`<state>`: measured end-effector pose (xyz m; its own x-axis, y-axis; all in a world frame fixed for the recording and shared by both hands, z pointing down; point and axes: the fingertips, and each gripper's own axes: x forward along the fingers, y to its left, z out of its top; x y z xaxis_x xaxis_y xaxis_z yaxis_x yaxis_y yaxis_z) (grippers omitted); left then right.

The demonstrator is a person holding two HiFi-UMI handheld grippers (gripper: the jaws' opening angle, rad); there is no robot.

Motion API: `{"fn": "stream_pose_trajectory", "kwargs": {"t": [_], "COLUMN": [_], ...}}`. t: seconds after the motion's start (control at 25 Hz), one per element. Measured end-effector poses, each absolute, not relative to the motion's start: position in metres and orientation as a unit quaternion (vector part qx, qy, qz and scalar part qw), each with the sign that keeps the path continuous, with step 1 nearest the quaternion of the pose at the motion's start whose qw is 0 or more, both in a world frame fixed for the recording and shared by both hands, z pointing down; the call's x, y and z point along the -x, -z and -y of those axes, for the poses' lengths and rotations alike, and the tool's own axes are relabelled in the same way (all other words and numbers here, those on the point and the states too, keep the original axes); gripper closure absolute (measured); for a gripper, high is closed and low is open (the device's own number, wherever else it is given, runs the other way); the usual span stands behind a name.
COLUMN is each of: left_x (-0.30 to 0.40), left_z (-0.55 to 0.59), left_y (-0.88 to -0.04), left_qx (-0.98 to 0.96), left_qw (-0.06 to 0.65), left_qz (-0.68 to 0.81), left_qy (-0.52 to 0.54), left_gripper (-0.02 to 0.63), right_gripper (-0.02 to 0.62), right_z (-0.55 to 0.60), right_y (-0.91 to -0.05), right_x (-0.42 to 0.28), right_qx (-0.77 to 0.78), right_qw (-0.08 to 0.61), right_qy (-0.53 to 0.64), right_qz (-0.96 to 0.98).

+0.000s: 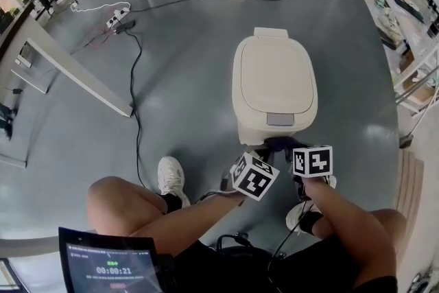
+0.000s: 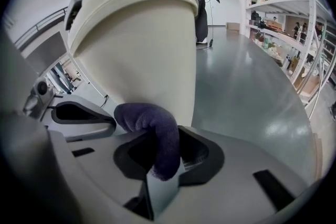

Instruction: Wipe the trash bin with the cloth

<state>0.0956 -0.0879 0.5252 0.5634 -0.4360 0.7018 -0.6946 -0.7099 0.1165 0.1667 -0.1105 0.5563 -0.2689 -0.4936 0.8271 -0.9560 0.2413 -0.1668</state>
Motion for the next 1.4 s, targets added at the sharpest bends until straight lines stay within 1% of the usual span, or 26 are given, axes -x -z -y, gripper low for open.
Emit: {"fn": "stream_pose_trajectory", "kwargs": {"t": [0.36, 0.6, 0.76, 0.96, 1.08, 1.2, 1.4], "left_x": [-0.119, -0.117, -0.110, -0.092, -0.076, -0.054, -0.002], "left_z": [0.093, 0.089, 0.092, 0.081, 0.075, 0.077, 0.085], "left_y": [-0.534, -0.545, -0.550, -0.562, -0.570, -0.575, -0.582], "left_qx": [-0.871, -0.868, -0.866, -0.857, -0.850, -0.840, -0.809], "left_qw": [0.177, 0.177, 0.175, 0.191, 0.203, 0.216, 0.274], "left_qz": [0.304, 0.295, 0.299, 0.302, 0.310, 0.327, 0.377], "left_qy": [-0.343, -0.357, -0.361, -0.370, -0.375, -0.376, -0.357], "left_gripper": [0.609, 0.609, 0.609, 0.609, 0.609, 0.609, 0.609], "right_gripper": [0.503, 0.503, 0.504, 0.503, 0.503, 0.503, 0.503], "right_z": [0.124, 0.131, 0.131, 0.114, 0.091, 0.077, 0.074], "right_y": [-0.563, -0.565, -0.564, -0.579, -0.599, -0.616, -0.630], "right_x": [-0.208, -0.227, -0.226, -0.224, -0.210, -0.178, -0.109], "right_qx": [-0.530, -0.540, -0.534, -0.526, -0.502, -0.459, -0.389], "right_qw": [0.340, 0.340, 0.343, 0.377, 0.418, 0.458, 0.494], "right_qy": [-0.349, -0.342, -0.342, -0.325, -0.319, -0.293, -0.262], "right_qz": [0.694, 0.690, 0.693, 0.689, 0.687, 0.703, 0.732]}}
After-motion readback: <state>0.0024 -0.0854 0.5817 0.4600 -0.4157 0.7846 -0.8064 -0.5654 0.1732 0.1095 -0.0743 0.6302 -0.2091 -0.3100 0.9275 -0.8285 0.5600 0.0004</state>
